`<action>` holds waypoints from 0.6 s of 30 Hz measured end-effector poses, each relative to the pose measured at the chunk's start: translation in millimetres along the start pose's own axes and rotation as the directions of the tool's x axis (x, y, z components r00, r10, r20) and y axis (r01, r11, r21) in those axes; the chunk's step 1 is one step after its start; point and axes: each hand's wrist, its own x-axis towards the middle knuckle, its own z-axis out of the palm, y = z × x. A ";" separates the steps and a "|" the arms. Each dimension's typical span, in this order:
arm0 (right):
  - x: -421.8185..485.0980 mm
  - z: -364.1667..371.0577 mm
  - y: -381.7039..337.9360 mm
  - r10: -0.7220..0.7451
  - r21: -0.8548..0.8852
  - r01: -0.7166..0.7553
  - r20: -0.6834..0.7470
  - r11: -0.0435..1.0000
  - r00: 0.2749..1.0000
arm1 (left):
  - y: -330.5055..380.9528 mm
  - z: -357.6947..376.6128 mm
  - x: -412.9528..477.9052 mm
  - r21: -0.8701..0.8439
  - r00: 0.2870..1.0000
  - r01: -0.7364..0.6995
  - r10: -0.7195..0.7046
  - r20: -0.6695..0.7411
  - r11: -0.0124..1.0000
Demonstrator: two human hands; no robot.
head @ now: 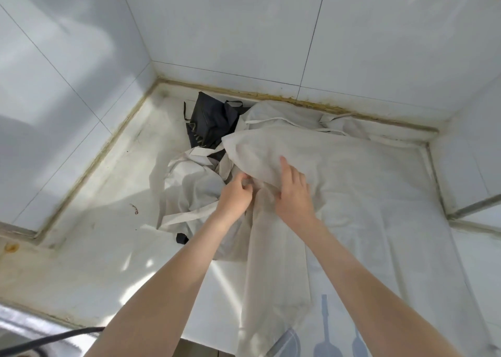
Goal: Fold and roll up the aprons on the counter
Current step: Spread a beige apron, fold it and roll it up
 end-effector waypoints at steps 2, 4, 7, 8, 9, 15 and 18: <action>11.1 0.7 -13.1 -0.139 -0.041 0.139 0.009 0.989 0.990 | -0.3 -0.7 10.8 -0.020 0.999 -0.034 0.035 0.039 0.999; 23.8 0.1 -23.1 -0.142 -0.019 0.144 0.074 0.989 0.987 | 4.0 -0.5 18.6 -0.019 0.995 -0.079 0.080 0.051 0.997; 39.8 -5.1 -29.2 -0.002 0.169 -0.018 0.120 0.986 0.993 | 14.3 -2.1 23.0 -0.022 0.982 -0.188 0.188 0.011 0.982; 43.7 -8.3 -28.4 0.039 0.241 -0.064 0.106 0.968 0.994 | 17.2 -3.4 22.8 -0.045 0.976 -0.220 0.220 0.001 0.975; 47.0 -11.4 -26.7 0.072 0.313 -0.099 0.095 0.945 0.993 | 19.5 -4.6 23.2 -0.068 0.972 -0.233 0.233 0.001 0.970; 66.3 -19.5 5.5 0.429 0.713 -0.320 0.030 0.624 0.903 | 26.6 2.5 41.7 -0.094 0.999 -0.026 0.024 -0.026 0.995; 70.7 -18.6 27.5 0.544 0.764 -0.429 0.124 0.481 0.830 | 32.8 6.3 51.6 -0.205 0.996 0.093 -0.093 0.009 0.974</action>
